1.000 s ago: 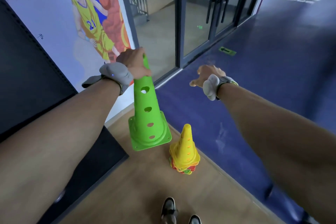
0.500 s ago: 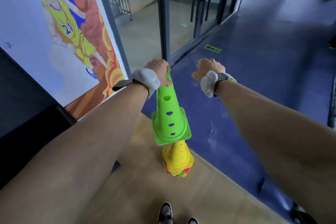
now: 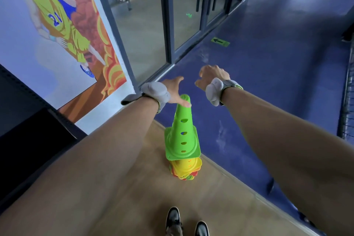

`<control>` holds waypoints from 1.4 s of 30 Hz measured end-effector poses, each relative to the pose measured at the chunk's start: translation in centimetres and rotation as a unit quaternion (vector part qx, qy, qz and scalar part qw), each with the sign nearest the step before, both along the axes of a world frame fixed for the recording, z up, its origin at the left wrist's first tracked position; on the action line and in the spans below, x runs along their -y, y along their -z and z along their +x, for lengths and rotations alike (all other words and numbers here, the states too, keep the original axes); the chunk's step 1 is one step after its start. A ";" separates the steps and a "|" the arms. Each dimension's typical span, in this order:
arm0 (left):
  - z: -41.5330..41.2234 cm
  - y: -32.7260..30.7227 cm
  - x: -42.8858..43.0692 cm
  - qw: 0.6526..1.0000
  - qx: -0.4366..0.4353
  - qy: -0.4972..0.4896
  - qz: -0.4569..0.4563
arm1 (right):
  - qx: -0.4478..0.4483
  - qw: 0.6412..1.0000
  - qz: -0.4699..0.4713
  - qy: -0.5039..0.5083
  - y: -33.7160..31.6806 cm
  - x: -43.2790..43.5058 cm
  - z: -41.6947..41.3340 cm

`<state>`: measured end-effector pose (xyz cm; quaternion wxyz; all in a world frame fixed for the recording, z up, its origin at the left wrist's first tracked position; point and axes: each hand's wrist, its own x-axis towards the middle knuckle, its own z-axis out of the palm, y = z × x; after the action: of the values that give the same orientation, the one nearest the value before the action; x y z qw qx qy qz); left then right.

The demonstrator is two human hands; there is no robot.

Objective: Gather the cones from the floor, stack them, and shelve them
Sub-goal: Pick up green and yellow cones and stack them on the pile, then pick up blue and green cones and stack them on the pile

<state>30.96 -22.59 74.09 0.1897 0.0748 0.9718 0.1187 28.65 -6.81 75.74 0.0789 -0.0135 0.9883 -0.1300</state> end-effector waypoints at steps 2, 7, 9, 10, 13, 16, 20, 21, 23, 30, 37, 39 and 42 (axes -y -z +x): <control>-0.6 -0.1 1.2 1.000 0.022 -0.009 -0.020 | 0.017 1.000 -0.002 -0.008 0.6 0.3 0.1; 0.2 0.2 4.4 0.997 -0.008 -0.078 0.006 | 0.049 0.997 -0.031 -0.050 1.1 2.0 0.5; 1.1 0.2 5.0 0.995 -0.028 -0.096 0.023 | 0.049 0.995 -0.038 -0.073 0.8 3.0 0.7; 1.7 -0.1 5.3 0.993 -0.036 -0.107 0.025 | 0.045 0.994 -0.042 -0.089 0.5 3.7 1.0; 3.4 -1.2 5.9 0.985 -0.081 -0.149 0.030 | 0.033 0.990 -0.046 -0.130 0.0 5.0 1.7; 6.3 -2.4 6.0 0.972 -0.108 -0.209 0.020 | 0.019 0.981 -0.055 -0.185 -0.6 6.2 2.9; 15.0 -2.5 6.5 0.949 -0.135 -0.284 -0.001 | 0.028 0.949 -0.035 -0.314 -0.7 8.5 7.2; 17.6 -2.6 6.6 0.941 -0.129 -0.313 0.003 | 0.025 0.937 -0.030 -0.347 -0.5 9.4 8.7; 23.8 -2.8 8.0 0.912 -0.127 -0.391 0.004 | 0.023 0.908 -0.015 -0.417 -0.8 12.4 12.9; 49.5 -3.0 12.4 0.752 -0.146 -0.643 -0.002 | 0.057 0.781 -0.056 -0.619 -2.9 22.3 33.6; 80.4 -2.5 11.0 0.540 -0.152 -0.827 -0.040 | 0.108 0.604 -0.062 -0.787 -1.3 30.1 62.9; 88.8 -2.1 10.3 0.485 -0.145 -0.861 -0.052 | 0.108 0.558 -0.065 -0.820 -0.8 31.8 71.1; 96.3 -2.2 9.7 0.427 -0.163 -0.887 -0.064 | 0.096 0.533 -0.084 -0.837 -0.3 34.1 78.5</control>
<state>127.23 -32.32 76.30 -0.1782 -0.8229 0.5198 0.1445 107.16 -40.86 76.00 0.2441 -0.8283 0.4966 -0.0877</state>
